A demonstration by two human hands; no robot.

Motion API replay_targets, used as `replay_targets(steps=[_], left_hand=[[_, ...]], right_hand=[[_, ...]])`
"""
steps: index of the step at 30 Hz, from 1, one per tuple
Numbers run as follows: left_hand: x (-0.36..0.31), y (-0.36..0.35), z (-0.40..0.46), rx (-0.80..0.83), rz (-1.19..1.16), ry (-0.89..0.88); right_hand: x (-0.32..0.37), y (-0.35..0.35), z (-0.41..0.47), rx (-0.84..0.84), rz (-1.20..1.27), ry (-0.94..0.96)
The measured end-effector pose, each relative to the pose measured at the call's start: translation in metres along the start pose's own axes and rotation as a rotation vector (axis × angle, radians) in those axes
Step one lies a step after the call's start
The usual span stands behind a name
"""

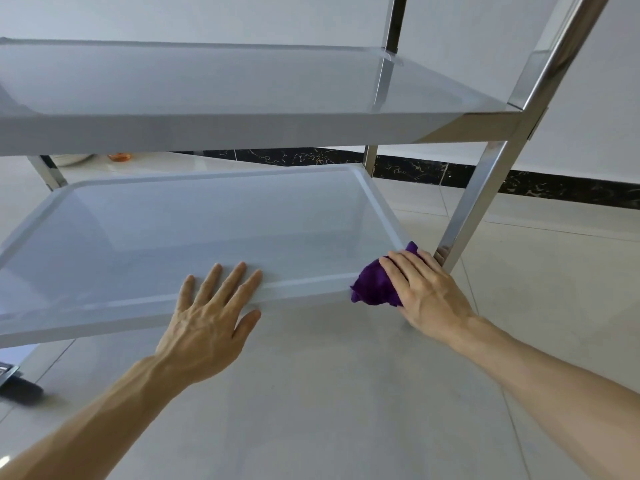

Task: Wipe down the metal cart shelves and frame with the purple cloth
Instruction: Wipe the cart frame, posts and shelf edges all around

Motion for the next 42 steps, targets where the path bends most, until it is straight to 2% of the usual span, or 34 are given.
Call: replay_targets(steps=[4, 11, 14, 18, 21, 24, 27, 29, 35, 42], left_hand=[[-0.003, 0.003, -0.001, -0.008, -0.002, 0.003], [0.000, 0.000, -0.001, -0.032, 0.002, -0.014], [0.003, 0.000, -0.003, -0.041, 0.009, -0.021], [0.002, -0.001, -0.001, -0.054, 0.006, -0.024], [0.000, -0.001, 0.000, -0.056, 0.010, -0.016], [0.002, -0.001, 0.002, -0.023, -0.006, -0.019], [0.008, 0.007, 0.002, 0.038, -0.066, -0.026], [0.012, 0.018, -0.005, 0.045, -0.103, -0.051], [0.023, 0.094, -0.054, -0.256, 0.007, -0.199], [0.042, 0.216, -0.080, -0.506, -0.069, -0.145]], right_hand=[[0.018, 0.002, 0.005, 0.011, 0.020, -0.045], [0.093, 0.001, 0.029, 0.012, 0.073, 0.101], [0.079, 0.003, 0.027, 0.002, 0.075, 0.144], [0.020, 0.002, 0.009, 0.049, 0.060, 0.039], [-0.003, 0.000, 0.001, 0.094, 0.018, 0.034], [0.001, 0.005, 0.002, 0.134, 0.180, -0.005], [0.011, 0.028, -0.008, 0.064, 0.442, -0.086], [0.024, 0.045, -0.019, 0.060, 0.497, -0.081], [0.058, 0.097, -0.032, -0.009, 0.570, 0.014], [0.111, 0.182, 0.005, -0.191, 0.699, 0.196]])
Point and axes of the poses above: each hand's wrist, its own z-axis towards the middle knuckle, its own y-axis out of the back of the hand, x = y × z, the point moved 6 cm from there along z, towards the middle knuckle, and after that the axes turned 8 degrees about z, right-handed, at the moved point
